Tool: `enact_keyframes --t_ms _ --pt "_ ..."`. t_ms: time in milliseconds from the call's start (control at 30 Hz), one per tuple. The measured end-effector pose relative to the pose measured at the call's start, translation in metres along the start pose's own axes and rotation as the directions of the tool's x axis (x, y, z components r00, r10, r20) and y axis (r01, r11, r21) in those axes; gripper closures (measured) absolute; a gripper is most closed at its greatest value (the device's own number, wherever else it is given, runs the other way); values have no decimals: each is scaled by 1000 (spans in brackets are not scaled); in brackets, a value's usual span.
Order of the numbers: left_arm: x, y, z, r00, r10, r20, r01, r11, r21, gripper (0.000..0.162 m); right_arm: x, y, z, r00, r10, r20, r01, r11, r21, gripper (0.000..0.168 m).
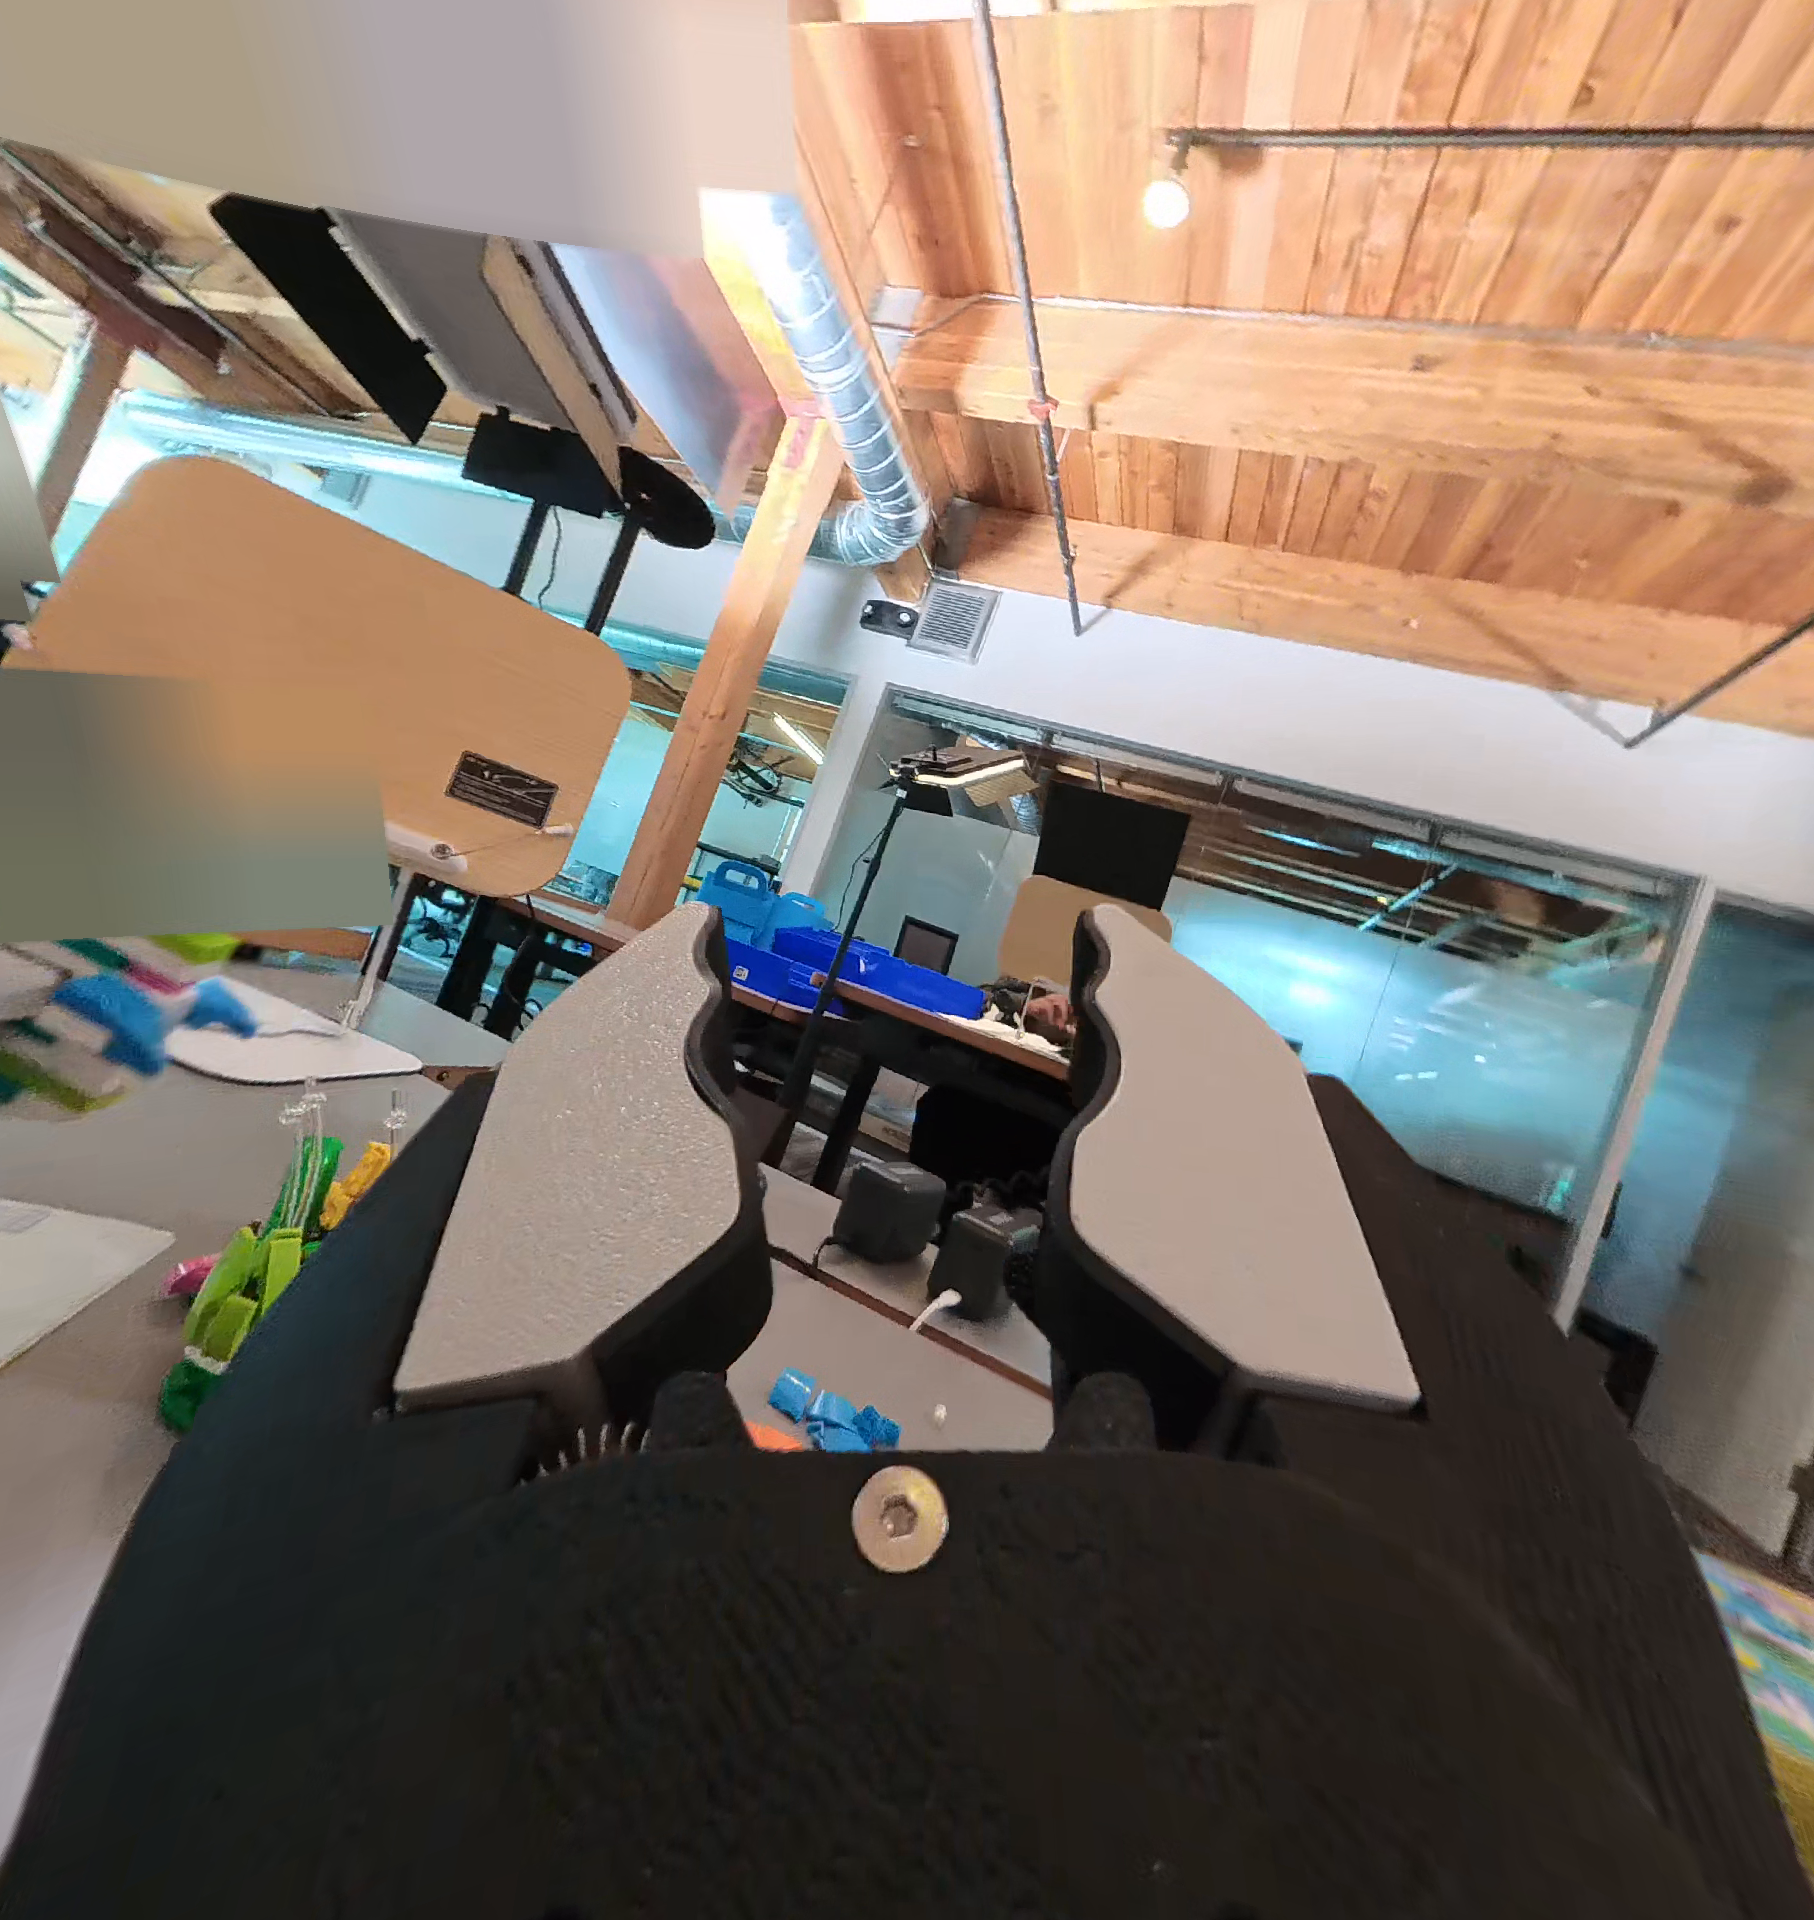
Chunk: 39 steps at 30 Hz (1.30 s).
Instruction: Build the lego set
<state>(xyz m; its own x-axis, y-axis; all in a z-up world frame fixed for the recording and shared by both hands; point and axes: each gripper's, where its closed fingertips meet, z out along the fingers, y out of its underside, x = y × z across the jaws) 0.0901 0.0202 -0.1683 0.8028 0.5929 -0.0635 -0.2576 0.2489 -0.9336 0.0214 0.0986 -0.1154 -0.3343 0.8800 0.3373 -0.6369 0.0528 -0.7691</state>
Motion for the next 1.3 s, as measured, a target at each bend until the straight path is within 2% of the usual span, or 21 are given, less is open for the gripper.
enact_keyframes --t_ms 433,533,600,667,733,800,900,967,1100,1300 --pt "-17 6 -2 998 -56 16 56 998 -3 154 3 11 1 998 63 -6 -63 998 -22 109" --pt "-30 1 -3 974 -227 -26 227 973 28 154 -4 15 2 984 171 54 -169 985 -31 110" --pt "-39 1 -4 922 -380 -76 383 923 36 154 -20 11 2 955 250 161 -245 968 -50 117" --pt "-45 2 -5 856 -499 -133 507 862 29 154 -46 5 0 881 336 333 -319 942 -107 134" --pt "-44 0 -7 813 -553 -181 569 821 44 155 -66 1 -4 768 458 448 -418 888 -191 140" --pt "-39 -1 -7 786 -575 -225 597 801 40 154 -79 2 -6 633 597 494 -510 801 -315 140" --pt "-22 -1 -4 726 -605 -327 635 772 -21 155 -96 1 -11 391 778 492 -600 620 -505 137" --pt "-15 4 -2 719 -605 -342 626 778 -60 155 -105 2 -16 294 827 479 -590 551 -589 137" --pt "-11 9 -1 701 -622 -349 632 768 -100 154 -111 1 -21 244 847 473 -558 522 -646 143" --pt "-7 23 2 715 -619 -324 591 784 -192 154 -112 7 -26 262 849 459 -501 526 -687 136"
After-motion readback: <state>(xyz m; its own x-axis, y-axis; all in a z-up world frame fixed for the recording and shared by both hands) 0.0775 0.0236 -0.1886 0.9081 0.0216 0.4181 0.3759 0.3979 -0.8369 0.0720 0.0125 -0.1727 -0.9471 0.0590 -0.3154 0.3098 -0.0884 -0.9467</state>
